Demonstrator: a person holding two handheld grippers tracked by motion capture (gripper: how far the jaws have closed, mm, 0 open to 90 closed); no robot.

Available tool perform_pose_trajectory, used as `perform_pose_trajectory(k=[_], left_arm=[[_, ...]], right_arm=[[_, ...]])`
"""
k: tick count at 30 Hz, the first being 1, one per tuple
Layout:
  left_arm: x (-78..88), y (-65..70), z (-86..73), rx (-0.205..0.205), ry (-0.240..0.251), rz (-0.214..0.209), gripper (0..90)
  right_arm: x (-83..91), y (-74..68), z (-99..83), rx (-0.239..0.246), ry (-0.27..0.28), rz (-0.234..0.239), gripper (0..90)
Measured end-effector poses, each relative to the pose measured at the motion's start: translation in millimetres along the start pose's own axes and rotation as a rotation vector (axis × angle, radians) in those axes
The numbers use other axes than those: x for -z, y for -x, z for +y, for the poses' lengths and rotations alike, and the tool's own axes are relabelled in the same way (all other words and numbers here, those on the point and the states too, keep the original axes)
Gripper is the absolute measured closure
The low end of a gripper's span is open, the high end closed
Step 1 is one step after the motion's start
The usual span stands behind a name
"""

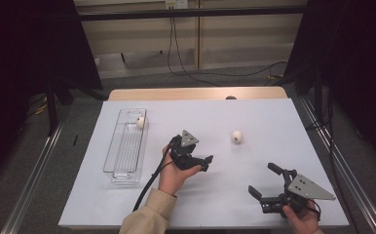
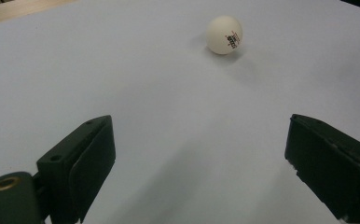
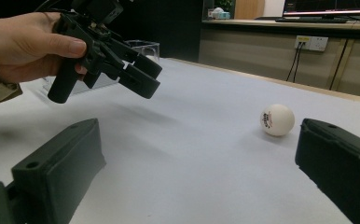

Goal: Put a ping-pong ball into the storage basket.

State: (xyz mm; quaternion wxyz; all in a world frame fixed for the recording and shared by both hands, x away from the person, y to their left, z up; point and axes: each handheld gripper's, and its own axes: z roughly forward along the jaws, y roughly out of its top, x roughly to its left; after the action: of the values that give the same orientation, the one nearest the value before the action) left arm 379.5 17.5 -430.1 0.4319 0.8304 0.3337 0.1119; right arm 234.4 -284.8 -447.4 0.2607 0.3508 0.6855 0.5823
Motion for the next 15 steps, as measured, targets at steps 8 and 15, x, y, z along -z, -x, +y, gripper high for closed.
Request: perform_pose_trajectory(k=[8,15], left_arm=[[-4.3,2.3,1.2,-0.004,0.004,-0.009,8.5],[-7.2,3.6,2.2,-0.007,0.006,-0.013,8.5]], right_arm=[[0.0,0.2,0.0,0.001,0.001,-0.001,0.2],[0.0,0.1,0.1,0.001,0.000,-0.001,0.3]])
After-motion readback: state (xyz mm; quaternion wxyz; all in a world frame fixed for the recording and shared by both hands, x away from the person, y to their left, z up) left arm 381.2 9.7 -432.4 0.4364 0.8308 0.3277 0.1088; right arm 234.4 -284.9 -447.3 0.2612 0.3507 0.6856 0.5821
